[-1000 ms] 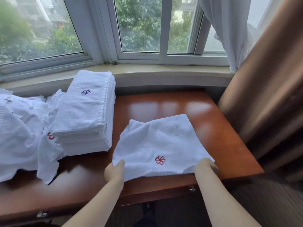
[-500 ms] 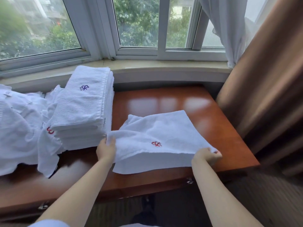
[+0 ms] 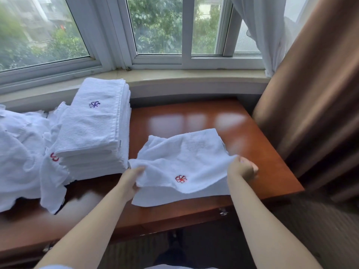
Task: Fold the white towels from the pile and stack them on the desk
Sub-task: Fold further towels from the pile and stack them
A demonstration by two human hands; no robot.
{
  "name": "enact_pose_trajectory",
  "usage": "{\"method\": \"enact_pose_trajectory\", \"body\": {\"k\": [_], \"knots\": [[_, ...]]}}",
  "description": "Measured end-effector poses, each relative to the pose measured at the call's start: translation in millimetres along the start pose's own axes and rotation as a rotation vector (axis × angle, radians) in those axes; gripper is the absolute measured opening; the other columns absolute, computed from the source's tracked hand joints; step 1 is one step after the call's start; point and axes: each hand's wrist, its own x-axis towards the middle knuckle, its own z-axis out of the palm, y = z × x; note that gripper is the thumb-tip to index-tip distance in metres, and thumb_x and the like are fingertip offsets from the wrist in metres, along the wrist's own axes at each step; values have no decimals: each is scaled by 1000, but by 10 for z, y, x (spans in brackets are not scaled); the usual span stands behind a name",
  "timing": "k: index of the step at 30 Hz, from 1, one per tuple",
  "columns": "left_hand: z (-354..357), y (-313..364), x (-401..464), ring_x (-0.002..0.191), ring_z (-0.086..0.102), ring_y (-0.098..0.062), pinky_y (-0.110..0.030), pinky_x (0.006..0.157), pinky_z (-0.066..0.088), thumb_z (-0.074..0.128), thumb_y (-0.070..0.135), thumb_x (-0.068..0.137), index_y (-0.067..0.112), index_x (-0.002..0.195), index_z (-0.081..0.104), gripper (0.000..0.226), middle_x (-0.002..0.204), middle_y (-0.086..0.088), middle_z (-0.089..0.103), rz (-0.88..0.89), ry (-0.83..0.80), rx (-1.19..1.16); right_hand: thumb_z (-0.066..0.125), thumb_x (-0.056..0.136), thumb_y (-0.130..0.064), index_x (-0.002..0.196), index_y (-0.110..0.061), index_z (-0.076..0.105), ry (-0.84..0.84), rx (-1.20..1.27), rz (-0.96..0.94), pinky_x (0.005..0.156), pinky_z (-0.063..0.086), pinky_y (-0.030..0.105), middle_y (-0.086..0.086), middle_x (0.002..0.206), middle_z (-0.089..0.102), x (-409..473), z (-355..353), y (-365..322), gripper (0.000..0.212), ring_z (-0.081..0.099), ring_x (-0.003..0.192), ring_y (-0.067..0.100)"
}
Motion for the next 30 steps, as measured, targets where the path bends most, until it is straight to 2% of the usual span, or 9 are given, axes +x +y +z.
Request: {"method": "enact_pose_trajectory", "body": {"k": [3, 6, 11, 15, 17, 19, 22, 26, 30], "knots": [[108, 246, 91, 74, 64, -20, -26, 55, 51, 48, 8, 90, 9, 103, 63, 19, 90, -8, 66, 194, 110, -150, 47, 98, -22, 109, -6, 64, -55, 91, -306, 86, 44, 30, 11, 123, 56, -17, -39, -179, 25, 55, 109, 29], [6, 153, 222, 87, 62, -26, -37, 74, 52, 42, 10, 94, 8, 125, 57, 34, 106, -12, 65, 225, 331, 182, 45, 99, -21, 110, -7, 62, -59, 24, -215, 77, 48, 35, 15, 109, 65, 101, -99, 114, 25, 60, 100, 34], [-313, -490, 251, 112, 55, -39, -42, 91, 48, 61, 3, 84, -6, 134, 46, 53, 126, -22, 55, -127, 411, 552, 59, 90, -15, 105, -3, 67, -133, -207, 89, 70, 43, 32, 18, 104, 68, 212, -281, 748, 21, 59, 82, 31], [-195, -547, 160, 122, 44, -35, -41, 94, 45, 70, 21, 79, -2, 134, 46, 64, 135, -17, 48, -154, 401, 843, 61, 85, -17, 111, -14, 67, -162, -442, 85, 77, 39, 32, 8, 128, 46, 166, -311, 798, 26, 40, 101, 28], [-132, -518, 125, 122, 45, -33, -39, 95, 45, 71, 28, 79, -1, 133, 48, 65, 137, -15, 45, -150, 385, 983, 62, 85, -15, 117, -14, 63, -182, -451, 93, 77, 35, 31, 6, 134, 38, 95, -274, 755, 32, 36, 95, 26], [-129, -455, 131, 114, 52, -30, -38, 91, 48, 74, 26, 78, 1, 133, 47, 67, 134, -13, 48, -211, 277, 818, 63, 86, -13, 118, -9, 62, -290, -360, 131, 71, 39, 29, 11, 124, 50, 78, -197, 686, 32, 45, 81, 25], [-131, -353, 68, 107, 60, -28, -35, 87, 51, 78, 28, 75, 7, 129, 49, 66, 125, -11, 58, -384, 113, 479, 63, 85, -15, 104, -7, 63, -390, -250, 191, 55, 38, 25, 6, 72, 56, 72, -121, 580, 20, 47, 57, 21], [53, -116, 40, 97, 62, -27, -33, 86, 50, 67, 16, 85, 2, 125, 53, 45, 114, -10, 63, -37, 251, 342, 57, 84, -12, 92, -14, 62, -445, -66, 200, 47, 36, 25, 2, 63, 50, 9, -82, 230, 10, 42, 48, 18], [376, 745, -179, 66, 55, -16, -26, 58, 43, 64, 19, 88, 14, 83, 60, 9, 85, -8, 59, 298, 188, 45, 59, 89, -19, 79, -10, 59, -418, 217, 85, 57, 53, 29, 7, 75, 60, 3, 11, -729, 14, 59, 62, 20]]}}
